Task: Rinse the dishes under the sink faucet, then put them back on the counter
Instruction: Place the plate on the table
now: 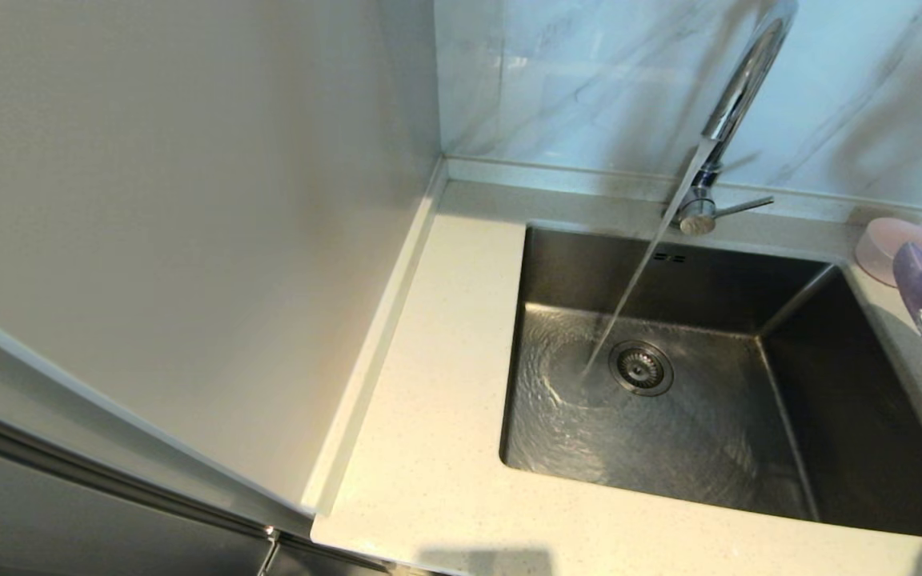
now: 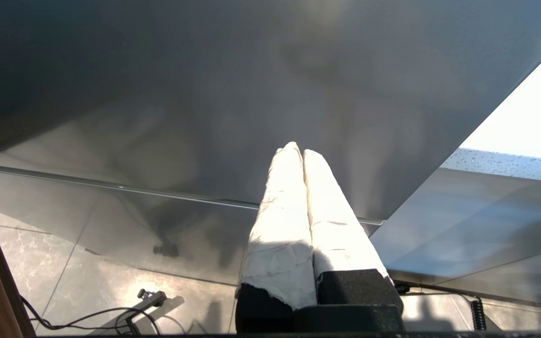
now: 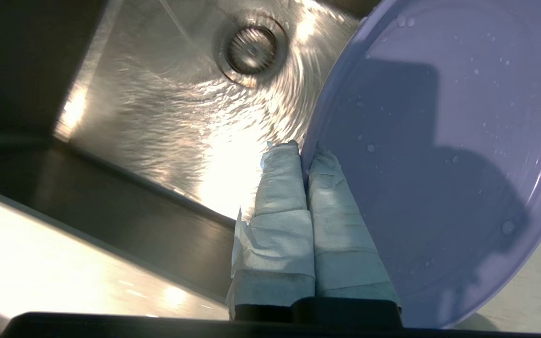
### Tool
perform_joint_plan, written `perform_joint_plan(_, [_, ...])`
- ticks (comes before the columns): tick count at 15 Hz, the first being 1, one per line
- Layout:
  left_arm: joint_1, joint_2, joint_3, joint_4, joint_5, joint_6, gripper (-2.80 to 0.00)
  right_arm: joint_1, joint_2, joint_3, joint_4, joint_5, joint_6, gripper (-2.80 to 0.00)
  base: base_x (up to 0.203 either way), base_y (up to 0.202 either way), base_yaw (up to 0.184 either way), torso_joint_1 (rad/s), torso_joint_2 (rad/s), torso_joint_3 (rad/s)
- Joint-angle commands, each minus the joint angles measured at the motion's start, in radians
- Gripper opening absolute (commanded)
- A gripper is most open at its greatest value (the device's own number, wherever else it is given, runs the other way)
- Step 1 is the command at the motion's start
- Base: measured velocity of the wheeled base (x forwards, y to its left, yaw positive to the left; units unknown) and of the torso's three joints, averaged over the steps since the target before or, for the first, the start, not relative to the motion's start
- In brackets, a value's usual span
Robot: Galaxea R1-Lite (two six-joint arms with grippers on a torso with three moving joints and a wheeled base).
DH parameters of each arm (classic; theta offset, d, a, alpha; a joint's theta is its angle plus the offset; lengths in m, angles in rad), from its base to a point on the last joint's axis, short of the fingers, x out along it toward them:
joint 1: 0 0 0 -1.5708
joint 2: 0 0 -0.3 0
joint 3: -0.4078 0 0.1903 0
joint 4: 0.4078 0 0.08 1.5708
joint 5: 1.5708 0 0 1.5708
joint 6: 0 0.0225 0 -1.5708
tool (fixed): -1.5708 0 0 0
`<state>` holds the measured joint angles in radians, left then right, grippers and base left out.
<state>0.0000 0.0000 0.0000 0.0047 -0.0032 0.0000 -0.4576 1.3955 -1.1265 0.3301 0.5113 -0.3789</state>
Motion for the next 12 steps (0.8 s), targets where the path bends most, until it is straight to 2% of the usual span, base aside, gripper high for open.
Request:
perform_joint_plan(1, [0.000,0.000,0.000,0.000,0.000,0.000,-2.80,-0.042,0.008,0.135,-0.134,-0.002,-0.131,-2.80,0.000,0.000,0.000,0.000,0.00,0.000])
perform_joint_plan(3, [0.000,0.000,0.000,0.000,0.000,0.000,-2.80,-0.068,0.051,0.189,-0.286,-0.010,-0.172,-2.80,0.000,0.000,0.000,0.000,0.00,0.000])
perform_joint_plan(4, [0.000,0.000,0.000,0.000,0.000,0.000,-2.80,-0.075,0.065,0.193,-0.306,-0.023,-0.206,-2.80,0.000,0.000,0.000,0.000,0.00,0.000])
perform_joint_plan(9, [0.000,0.000,0.000,0.000,-0.001,0.000,-2.80,-0.090,0.151,0.183,-0.315,-0.059,-0.303,-2.80,0.000,0.000,0.000,0.000,0.00,0.000])
perform_joint_plan(12, [0.000,0.000,0.000,0.000,0.000,0.000,-2.80,-0.090,0.189,0.172,-0.318,-0.070,-0.313,-2.80,0.000,0.000,0.000,0.000,0.00,0.000])
